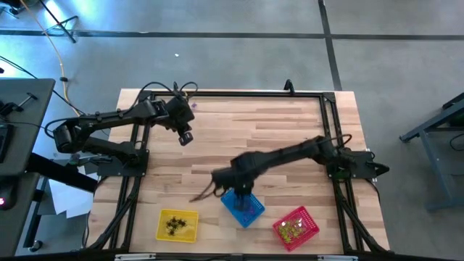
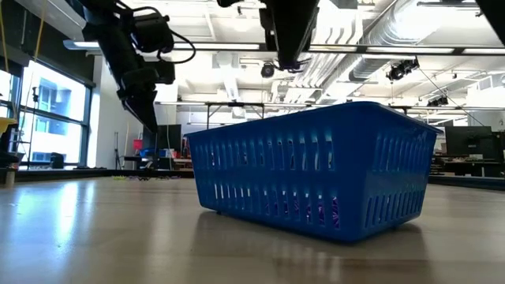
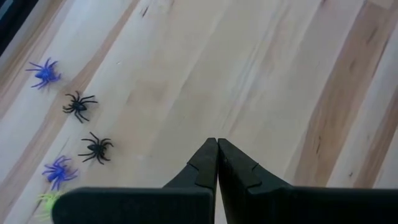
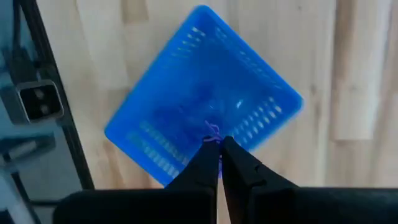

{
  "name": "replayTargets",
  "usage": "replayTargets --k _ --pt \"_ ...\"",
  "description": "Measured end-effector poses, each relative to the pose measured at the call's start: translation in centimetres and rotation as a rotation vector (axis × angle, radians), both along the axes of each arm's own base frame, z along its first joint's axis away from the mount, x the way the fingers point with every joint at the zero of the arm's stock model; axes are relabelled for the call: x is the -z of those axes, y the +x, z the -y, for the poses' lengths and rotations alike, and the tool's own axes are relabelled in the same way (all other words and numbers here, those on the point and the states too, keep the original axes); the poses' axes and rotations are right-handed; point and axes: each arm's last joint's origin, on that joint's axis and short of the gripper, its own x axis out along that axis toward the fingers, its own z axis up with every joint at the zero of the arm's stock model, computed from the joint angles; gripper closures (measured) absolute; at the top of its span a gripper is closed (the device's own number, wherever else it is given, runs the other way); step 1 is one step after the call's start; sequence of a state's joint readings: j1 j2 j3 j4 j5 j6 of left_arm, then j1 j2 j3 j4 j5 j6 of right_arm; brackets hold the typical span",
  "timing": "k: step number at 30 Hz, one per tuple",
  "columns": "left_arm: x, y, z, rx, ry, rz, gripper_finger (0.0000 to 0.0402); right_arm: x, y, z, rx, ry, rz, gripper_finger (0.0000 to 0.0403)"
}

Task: Sort Halloween decoration
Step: Put the violet spider toy into the blue bin

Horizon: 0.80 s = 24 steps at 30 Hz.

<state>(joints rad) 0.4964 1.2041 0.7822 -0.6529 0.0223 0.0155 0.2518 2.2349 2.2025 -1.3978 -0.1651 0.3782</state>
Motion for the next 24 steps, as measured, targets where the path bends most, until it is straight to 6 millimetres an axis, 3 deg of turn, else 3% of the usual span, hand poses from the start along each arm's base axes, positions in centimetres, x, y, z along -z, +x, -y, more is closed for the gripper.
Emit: replayTargets --k 6,13,20,24 --pt "0.0 0.4 0.7 0.025 -0.007 0.002 0.0402 2.6 0.2 -2.5 0.022 0.014 0.035 0.0403" --pt "0.1 0.5 1.6 0.038 -0.031 -0.020 0.0401 7.0 -0.6 -2.5 0.073 0.006 -0.066 0.0403" --pt "0.2 0.6 2.2 0.052 -0.043 -0.030 0.0401 7.3 -0.5 -3.2 0.091 0.006 -0.028 0.0402" --pt "0.2 0.7 2.4 0.062 -0.044 -0.033 0.0401 7.3 -0.6 -3.6 0.090 0.007 -0.031 0.0381"
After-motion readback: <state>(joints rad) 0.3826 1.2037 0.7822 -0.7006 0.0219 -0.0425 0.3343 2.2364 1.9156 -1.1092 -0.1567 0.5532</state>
